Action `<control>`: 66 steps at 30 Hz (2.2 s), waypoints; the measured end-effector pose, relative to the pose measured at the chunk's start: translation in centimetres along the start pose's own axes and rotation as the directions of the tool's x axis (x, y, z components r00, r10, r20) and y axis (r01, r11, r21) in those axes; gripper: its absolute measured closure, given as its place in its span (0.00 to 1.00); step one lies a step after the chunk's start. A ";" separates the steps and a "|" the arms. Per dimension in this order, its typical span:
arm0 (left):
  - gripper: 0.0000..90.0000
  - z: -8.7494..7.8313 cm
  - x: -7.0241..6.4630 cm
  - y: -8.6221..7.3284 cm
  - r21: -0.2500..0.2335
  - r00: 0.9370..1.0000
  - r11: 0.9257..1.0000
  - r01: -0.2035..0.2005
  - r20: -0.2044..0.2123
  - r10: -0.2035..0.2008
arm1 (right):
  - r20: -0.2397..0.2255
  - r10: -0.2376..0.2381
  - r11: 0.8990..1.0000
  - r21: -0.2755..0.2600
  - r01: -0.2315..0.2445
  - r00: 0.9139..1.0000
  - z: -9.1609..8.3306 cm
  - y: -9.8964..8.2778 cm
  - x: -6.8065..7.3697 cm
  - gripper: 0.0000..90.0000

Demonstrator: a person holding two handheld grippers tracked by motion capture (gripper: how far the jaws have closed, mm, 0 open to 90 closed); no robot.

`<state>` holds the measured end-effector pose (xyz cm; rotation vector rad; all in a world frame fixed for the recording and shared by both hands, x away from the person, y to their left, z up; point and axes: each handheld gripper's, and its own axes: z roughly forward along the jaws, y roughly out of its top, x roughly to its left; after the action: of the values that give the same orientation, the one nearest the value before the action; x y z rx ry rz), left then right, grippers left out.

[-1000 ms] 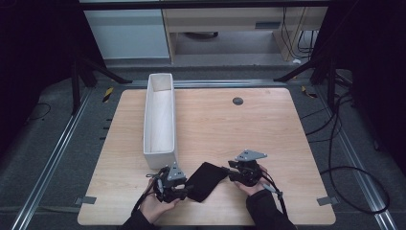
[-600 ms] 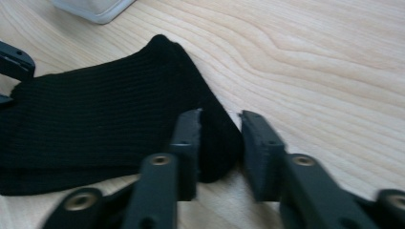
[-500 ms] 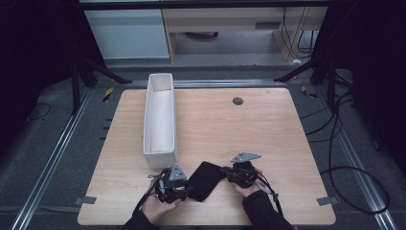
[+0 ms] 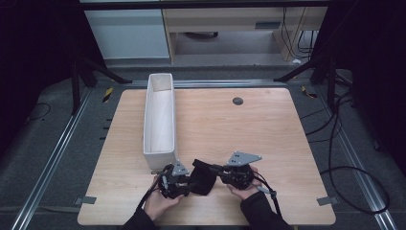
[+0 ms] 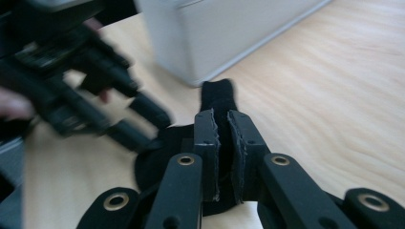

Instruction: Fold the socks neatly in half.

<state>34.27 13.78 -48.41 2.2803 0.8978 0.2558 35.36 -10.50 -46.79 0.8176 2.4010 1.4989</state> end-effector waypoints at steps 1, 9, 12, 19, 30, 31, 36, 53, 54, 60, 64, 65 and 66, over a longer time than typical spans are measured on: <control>0.69 0.0 0.1 0.0 0.000 1.000 1.000 0.002 -0.002 -0.002 | -0.017 -0.006 1.000 0.008 0.006 1.000 0.1 0.0 0.2 0.92; 0.69 0.1 0.2 0.1 0.000 1.000 1.000 0.003 -0.008 -0.003 | -0.125 -0.054 0.994 0.086 0.065 0.991 1.3 -0.5 2.1 0.92; 0.68 0.0 0.2 0.0 0.001 1.000 1.000 0.006 -0.009 -0.006 | -0.142 -0.052 0.990 0.122 0.069 0.989 1.7 -0.8 2.5 0.92; 0.67 -2.2 1.1 -0.6 -0.034 0.998 0.998 0.050 -0.031 -0.051 | -0.150 -0.039 0.982 0.178 0.066 0.988 2.3 -1.5 3.0 0.92; 0.63 -2.6 1.2 3.1 -0.107 0.998 0.993 0.045 -0.045 -0.050 | -0.147 -0.029 0.982 0.181 0.056 0.989 2.2 -1.8 3.1 0.91; 0.63 -2.2 1.1 3.4 -0.098 0.998 0.994 0.038 -0.052 -0.043 | -0.145 -0.031 0.982 0.183 0.058 0.989 2.2 -1.9 3.1 0.91; 0.62 -0.4 1.1 3.5 -0.044 0.997 0.999 0.030 -0.070 -0.033 | -0.140 -0.029 0.979 0.194 0.056 0.990 2.0 -2.0 3.2 0.91; 0.61 -1.3 0.2 0.8 -0.043 0.996 0.998 0.041 -0.075 -0.044 | -0.066 0.078 0.997 0.005 -0.078 0.995 0.0 -0.4 2.2 0.79; 0.60 -1.3 0.0 0.7 -0.041 0.996 0.998 0.037 -0.077 -0.040 | -0.059 0.079 0.997 0.017 -0.078 0.995 0.2 -0.4 2.2 0.79; 0.58 -1.8 -0.4 0.2 -0.041 0.998 0.999 0.031 -0.057 -0.033 | -0.025 0.058 0.990 0.130 -0.054 0.998 1.5 -1.5 2.4 0.81; 0.56 -2.0 -0.4 -0.2 -0.035 0.999 0.999 0.033 -0.032 -0.034 | 0.005 0.049 0.989 0.139 -0.050 0.999 1.7 -1.7 2.2 0.81; 0.56 -2.1 -0.4 -0.4 -0.033 0.999 0.999 0.031 -0.030 -0.032 | 0.011 0.050 0.990 0.133 -0.051 0.999 1.8 -1.7 2.2 0.81; 0.56 -2.1 -0.5 -0.5 -0.033 0.999 0.999 0.031 -0.030 -0.032 | 0.023 0.042 0.991 0.126 -0.045 0.999 2.0 -1.7 2.2 0.81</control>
<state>32.81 14.77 -47.12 2.2363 0.9376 0.2903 33.78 -8.34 -48.89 0.9125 2.5004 1.3575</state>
